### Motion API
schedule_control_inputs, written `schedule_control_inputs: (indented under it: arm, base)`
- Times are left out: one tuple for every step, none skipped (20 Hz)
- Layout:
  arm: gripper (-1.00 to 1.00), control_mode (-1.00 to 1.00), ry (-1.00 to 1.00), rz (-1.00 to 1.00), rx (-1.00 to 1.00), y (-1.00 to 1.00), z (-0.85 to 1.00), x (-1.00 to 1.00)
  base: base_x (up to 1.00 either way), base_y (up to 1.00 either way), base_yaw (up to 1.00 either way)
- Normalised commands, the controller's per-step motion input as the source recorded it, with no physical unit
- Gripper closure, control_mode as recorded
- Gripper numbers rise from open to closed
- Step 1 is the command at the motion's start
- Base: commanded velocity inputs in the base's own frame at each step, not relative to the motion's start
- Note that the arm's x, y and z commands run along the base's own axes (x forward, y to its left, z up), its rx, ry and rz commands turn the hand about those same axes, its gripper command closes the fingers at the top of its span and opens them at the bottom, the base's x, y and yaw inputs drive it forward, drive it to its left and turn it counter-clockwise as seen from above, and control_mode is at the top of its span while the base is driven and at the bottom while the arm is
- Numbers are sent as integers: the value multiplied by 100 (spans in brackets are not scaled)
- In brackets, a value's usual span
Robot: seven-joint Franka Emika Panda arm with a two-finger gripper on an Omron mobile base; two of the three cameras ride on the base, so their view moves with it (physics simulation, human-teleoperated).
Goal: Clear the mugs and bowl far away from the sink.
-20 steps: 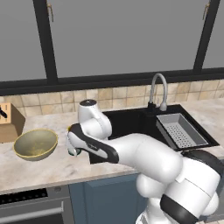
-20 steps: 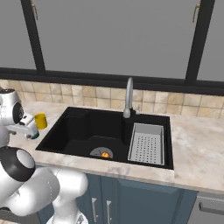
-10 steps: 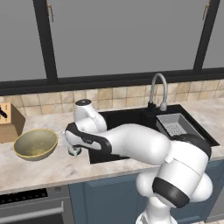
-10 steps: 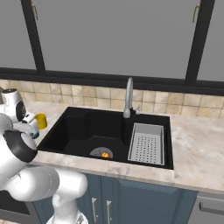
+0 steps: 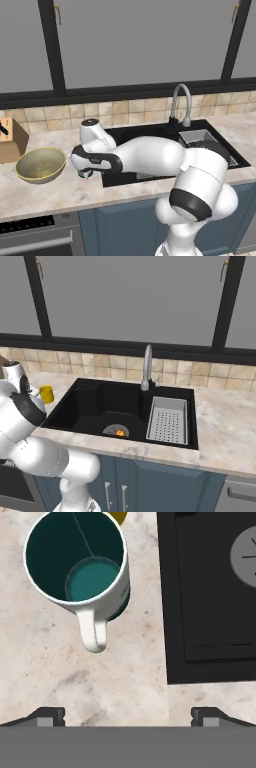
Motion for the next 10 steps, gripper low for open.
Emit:
schedule_control_inputs:
  arm:
    - [-100,-100,0,0,0,11,-11,14]
    - [-100,-100,0,0,0,8,-8,16]
    - [-100,-100,0,0,0,4,-6,16]
    - [-100,-100,0,0,0,0,-5,15]
    - [-100,-100,0,0,0,0,-4,14]
    - [-100,-100,0,0,0,0,-4,14]
    - [-100,-100,0,0,0,0,-5,14]
    - [-100,-100,0,0,0,0,-7,14]
    - [-100,-100,0,0,0,1,-10,14]
    - [-100,-100,0,0,0,3,-11,14]
  base:
    - [0,0,0]
    - [0,0,0]
    - [0,0,0]
    - [0,0,0]
    - [0,0,0]
    - [0,0,0]
    - [0,0,0]
    - [0,0,0]
    - [0,0,0]
    - [0,0,0]
